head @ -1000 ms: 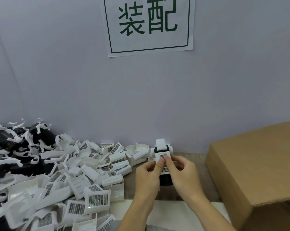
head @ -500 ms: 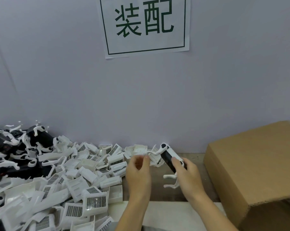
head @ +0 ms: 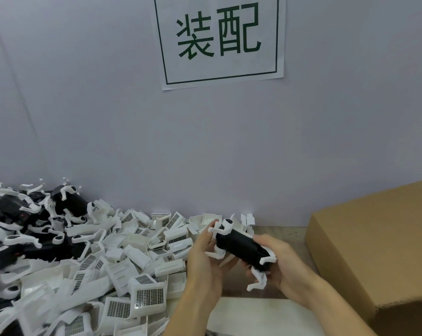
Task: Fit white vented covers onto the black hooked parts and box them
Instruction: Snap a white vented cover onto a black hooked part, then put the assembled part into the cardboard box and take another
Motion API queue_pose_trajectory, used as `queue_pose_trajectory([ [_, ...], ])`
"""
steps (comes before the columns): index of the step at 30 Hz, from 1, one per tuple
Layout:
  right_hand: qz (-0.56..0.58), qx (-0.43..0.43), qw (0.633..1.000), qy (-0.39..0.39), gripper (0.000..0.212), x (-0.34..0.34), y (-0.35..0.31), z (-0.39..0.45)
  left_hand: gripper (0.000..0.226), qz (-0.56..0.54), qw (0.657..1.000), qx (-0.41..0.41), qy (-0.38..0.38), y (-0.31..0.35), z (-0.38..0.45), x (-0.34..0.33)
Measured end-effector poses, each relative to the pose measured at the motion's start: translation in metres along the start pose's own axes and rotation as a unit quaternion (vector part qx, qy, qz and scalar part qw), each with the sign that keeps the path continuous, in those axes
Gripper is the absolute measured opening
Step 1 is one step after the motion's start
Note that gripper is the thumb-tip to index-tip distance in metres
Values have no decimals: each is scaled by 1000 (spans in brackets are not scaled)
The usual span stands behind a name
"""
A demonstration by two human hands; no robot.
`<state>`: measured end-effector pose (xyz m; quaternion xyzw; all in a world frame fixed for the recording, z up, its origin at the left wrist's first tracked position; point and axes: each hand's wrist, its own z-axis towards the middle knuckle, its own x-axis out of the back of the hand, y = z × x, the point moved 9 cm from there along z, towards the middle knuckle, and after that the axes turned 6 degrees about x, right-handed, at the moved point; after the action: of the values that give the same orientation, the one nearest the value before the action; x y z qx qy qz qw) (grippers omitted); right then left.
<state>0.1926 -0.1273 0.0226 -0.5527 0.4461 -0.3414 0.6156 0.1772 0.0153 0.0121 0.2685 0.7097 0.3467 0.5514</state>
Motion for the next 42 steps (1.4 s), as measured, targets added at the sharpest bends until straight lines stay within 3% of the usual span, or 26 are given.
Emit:
queue_pose_trajectory([
  [2, -67, 55, 996, -6, 39, 8, -19, 0, 25, 27, 1000, -3, 15, 1, -1, 1],
  [6, -271, 128, 954, -27, 24, 14, -49, -10, 34, 18, 1000, 9, 23, 1, -3, 0],
  [9, -380, 161, 909, -59, 46, 4, -59, -16, 29, 57, 998, 29, 7, -5, -5, -6],
  [11, -400, 176, 896, -72, 53, -4, -62, -18, 17, 65, 997, 31, -4, -5, -5, -9],
  [15, -425, 194, 882, -70, 56, -9, -63, -16, 21, 80, 997, -11, 20, 3, -2, -4],
  [20, -526, 214, 823, -8, 50, -5, -65, -10, 20, 48, 998, 5, 39, -1, 3, 3],
  [23, -524, 207, 826, 12, 36, 2, -70, -11, 46, 42, 999, 28, -15, -3, 2, -7],
  [27, -426, 197, 882, 27, 8, 19, -82, -16, 56, -9, 999, 7, -42, 7, -2, -10],
  [30, -229, 93, 969, -18, 17, 21, -72, -21, 49, 3, 999, 16, -31, 1, -1, -6],
  [33, -20, 56, 996, -60, 28, 14, -77, -32, 49, 47, 999, 23, 3, -11, 1, 0],
  [38, 268, 167, 947, 64, 24, 58, -135, -47, 41, 94, 994, 52, 29, -23, 1, 3],
  [42, 287, 310, 855, 302, 19, 152, -189, -74, 38, 119, 990, 61, 34, -27, 1, -1],
])
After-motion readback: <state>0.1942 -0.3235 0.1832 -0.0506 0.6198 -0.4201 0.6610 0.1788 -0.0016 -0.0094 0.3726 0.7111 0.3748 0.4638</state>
